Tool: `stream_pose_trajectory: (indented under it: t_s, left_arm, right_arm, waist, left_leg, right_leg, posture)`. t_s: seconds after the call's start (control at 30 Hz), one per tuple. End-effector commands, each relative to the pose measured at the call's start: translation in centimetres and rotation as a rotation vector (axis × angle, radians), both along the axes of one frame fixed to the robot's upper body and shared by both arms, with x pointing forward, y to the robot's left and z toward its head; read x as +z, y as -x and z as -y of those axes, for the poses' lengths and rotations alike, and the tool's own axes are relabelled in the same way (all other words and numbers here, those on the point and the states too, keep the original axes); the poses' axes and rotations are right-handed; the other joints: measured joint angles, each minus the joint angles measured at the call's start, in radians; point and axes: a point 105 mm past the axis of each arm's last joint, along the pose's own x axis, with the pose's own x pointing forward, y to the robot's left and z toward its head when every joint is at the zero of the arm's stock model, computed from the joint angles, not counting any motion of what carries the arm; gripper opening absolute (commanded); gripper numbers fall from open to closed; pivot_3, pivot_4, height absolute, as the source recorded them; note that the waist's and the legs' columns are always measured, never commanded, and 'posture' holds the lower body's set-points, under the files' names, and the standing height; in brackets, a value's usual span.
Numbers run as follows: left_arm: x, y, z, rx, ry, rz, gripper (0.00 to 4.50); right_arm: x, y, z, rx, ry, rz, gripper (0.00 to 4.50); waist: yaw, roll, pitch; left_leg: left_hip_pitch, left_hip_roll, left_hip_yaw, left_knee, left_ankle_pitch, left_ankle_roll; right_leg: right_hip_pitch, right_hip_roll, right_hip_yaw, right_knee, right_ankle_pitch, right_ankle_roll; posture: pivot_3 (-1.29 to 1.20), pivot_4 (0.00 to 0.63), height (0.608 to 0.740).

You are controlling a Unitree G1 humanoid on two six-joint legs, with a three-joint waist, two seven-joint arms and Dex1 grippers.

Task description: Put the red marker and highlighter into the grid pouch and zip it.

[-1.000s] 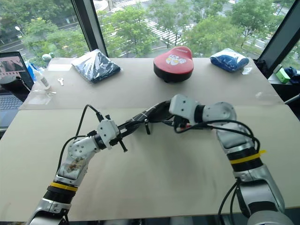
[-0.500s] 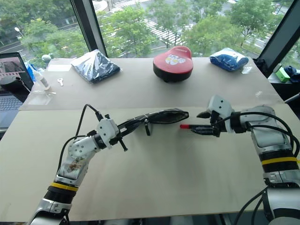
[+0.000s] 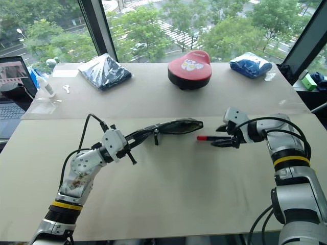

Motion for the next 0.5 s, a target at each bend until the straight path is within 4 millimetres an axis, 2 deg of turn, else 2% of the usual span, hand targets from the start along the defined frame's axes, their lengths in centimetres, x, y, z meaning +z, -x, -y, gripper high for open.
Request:
stream_pose_trajectory:
  t_s: [0.03, 0.17, 0.27, 0.4, 0.47, 0.5]
  left_arm:
    - [1.3, 0.3, -0.2, 0.006, 0.022, 0.044, 0.0]
    - [1.4, 0.2, -0.2, 0.007, 0.021, 0.046, 0.0]
    - [1.6, 0.2, -0.2, 0.01, 0.021, 0.051, 0.0]
    - [1.7, 0.2, -0.2, 0.015, 0.024, 0.052, 0.0]
    - [1.7, 0.2, -0.1, 0.016, 0.026, 0.052, 0.0]
    - [1.7, 0.2, -0.1, 0.017, 0.028, 0.053, 0.0]
  right_arm:
    - [0.3, -1.0, 0.0, -0.014, 0.034, 0.039, 3.62]
    - [-1.1, -1.2, 0.3, -0.043, 0.07, -0.005, 3.62]
    - [-2.5, 0.0, 1.0, -0.026, 0.098, -0.107, 3.62]
    - [-3.3, 1.0, 2.1, -0.024, 0.124, -0.184, 2.67]
    - [-3.7, 1.2, 2.7, -0.036, 0.15, -0.188, 1.86]
    - [-3.6, 1.2, 2.6, -0.039, 0.139, -0.187, 1.62]
  waist:
    - [-0.002, 0.0, 0.0]
    - [-0.002, 0.0, 0.0]
    - [-0.002, 0.0, 0.0]
    - [0.003, 0.0, 0.0]
    - [0.004, 0.0, 0.0]
    - [0.004, 0.0, 0.0]
  left_leg:
    - [0.0, 0.0, 0.0, 0.0, 0.0, 0.0]
    - [0.0, 0.0, 0.0, 0.0, 0.0, -0.001]
    - [0.0, 0.0, 0.0, 0.0, 0.0, -0.001]
    - [0.001, 0.0, -0.001, 0.0, 0.0, -0.001]
    - [0.001, 0.0, -0.001, 0.0, 0.0, -0.001]
    - [0.001, 0.0, -0.001, 0.0, 0.0, -0.001]
  right_leg:
    - [0.0, 0.0, 0.0, 0.0, 0.0, 0.0]
    - [0.0, 0.0, 0.0, 0.0, 0.0, 0.0]
    - [0.0, 0.0, 0.0, 0.0, 0.0, 0.0]
    - [0.002, 0.0, 0.0, 0.0, 0.0, 0.0]
    - [0.002, 0.0, 0.0, 0.0, 0.0, 0.0]
    - [0.002, 0.0, 0.0, 0.0, 0.0, 0.0]
  posture:
    - [0.0, 0.15, 0.74]
    - [0.0, 0.15, 0.74]
    - [0.0, 0.15, 0.74]
    - [0.0, 0.15, 0.74]
    - [0.0, 0.15, 0.74]
    - [0.0, 0.15, 0.74]
